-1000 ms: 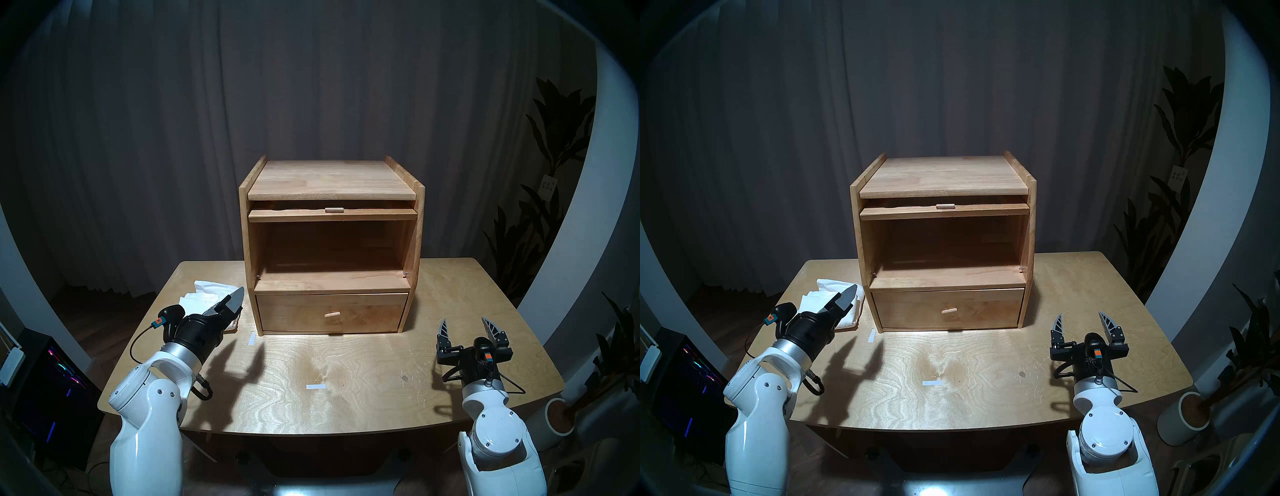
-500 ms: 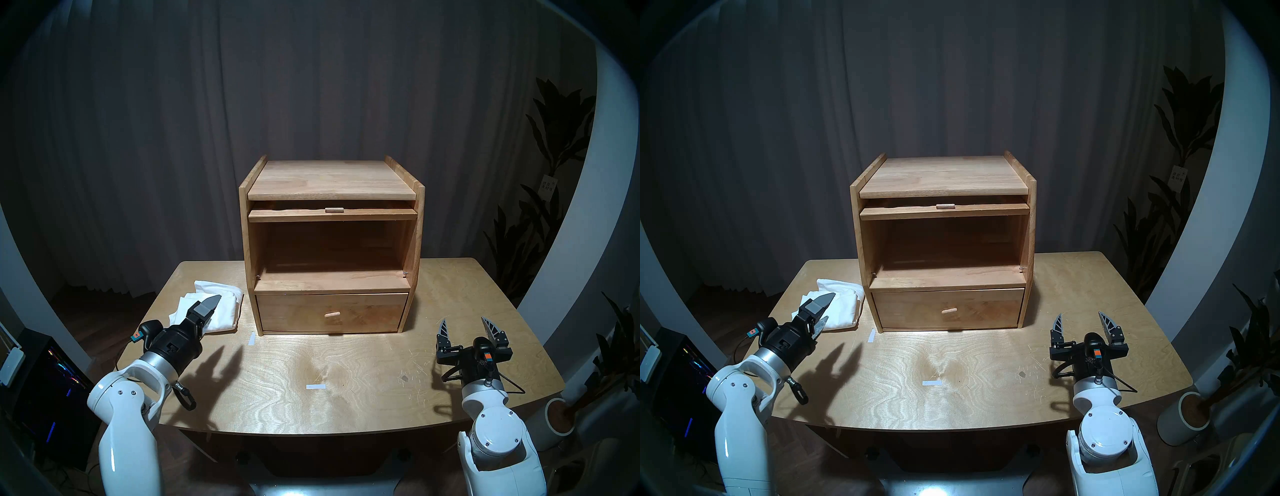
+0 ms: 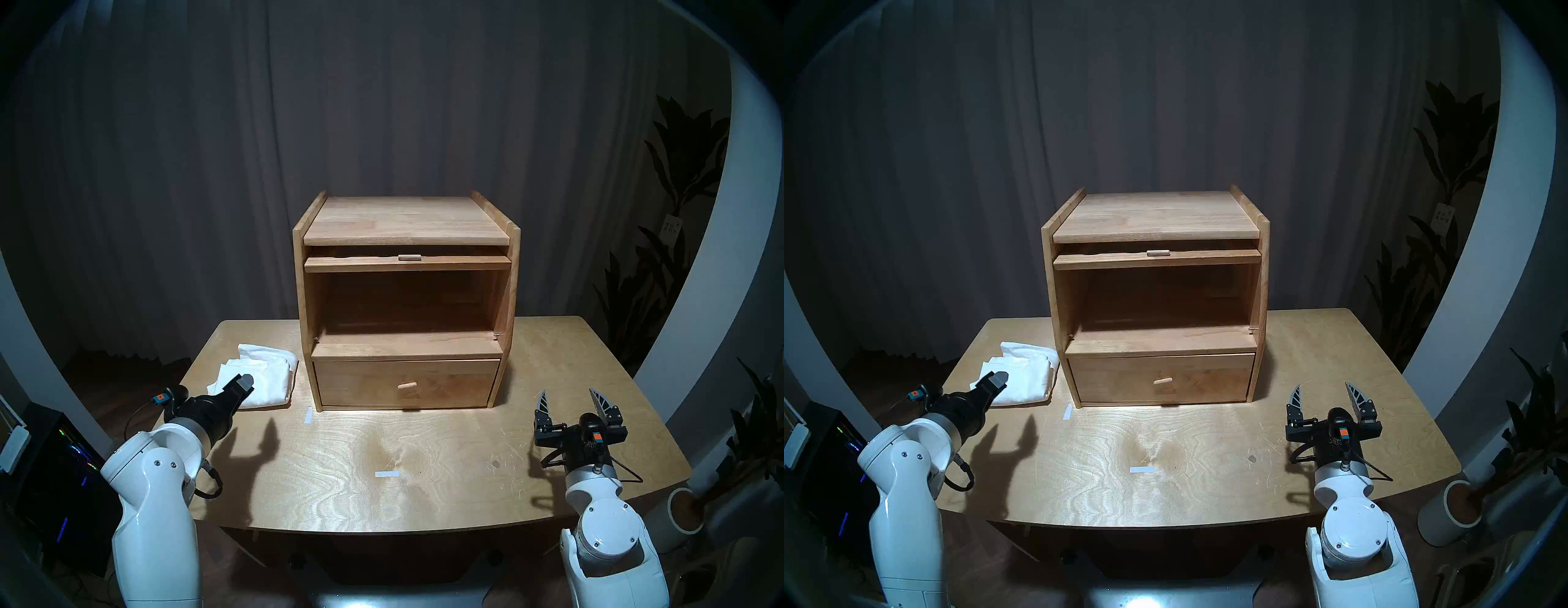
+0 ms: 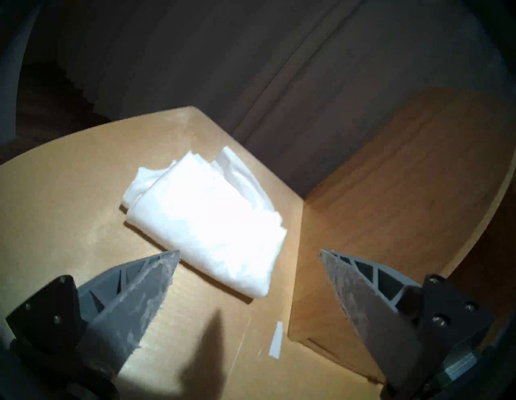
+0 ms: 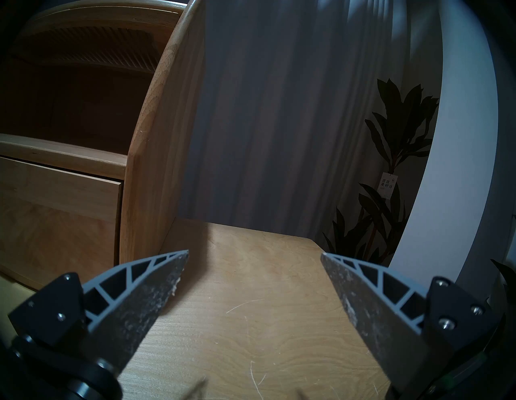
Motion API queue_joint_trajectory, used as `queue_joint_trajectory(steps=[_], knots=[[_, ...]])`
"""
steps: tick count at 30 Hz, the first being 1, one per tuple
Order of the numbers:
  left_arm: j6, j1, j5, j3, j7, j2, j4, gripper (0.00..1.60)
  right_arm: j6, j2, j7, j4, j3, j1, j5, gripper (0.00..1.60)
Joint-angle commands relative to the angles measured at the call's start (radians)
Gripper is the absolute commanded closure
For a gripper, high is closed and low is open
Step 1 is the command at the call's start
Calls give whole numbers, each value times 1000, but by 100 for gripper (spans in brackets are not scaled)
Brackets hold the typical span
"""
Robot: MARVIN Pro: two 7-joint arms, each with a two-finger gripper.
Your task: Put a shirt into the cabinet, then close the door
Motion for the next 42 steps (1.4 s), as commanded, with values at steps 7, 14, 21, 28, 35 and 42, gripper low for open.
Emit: queue_joint_trajectory(steps=[7, 14, 21, 28, 35, 42], knots=[[158, -165, -47, 25, 225, -30, 45, 0, -6, 3, 1, -20, -2, 5, -1, 0], [177, -231, -97, 3, 345, -35, 117, 0, -6, 4, 0, -20, -3, 4, -1, 0], [131, -308, -225, -40, 400, -45, 227, 0, -6, 5, 0, -21, -3, 4, -1, 0], [82, -373, -424, -50, 400, -57, 370, 0, -6, 6, 0, -23, -4, 3, 0, 0], [-37, -448, -542, -75, 520, -77, 470, 0, -6, 8, 1, -28, -4, -1, 1, 0], [-162, -491, -327, -69, 617, -30, 464, 0, -6, 9, 1, -26, -4, 1, 1, 0]])
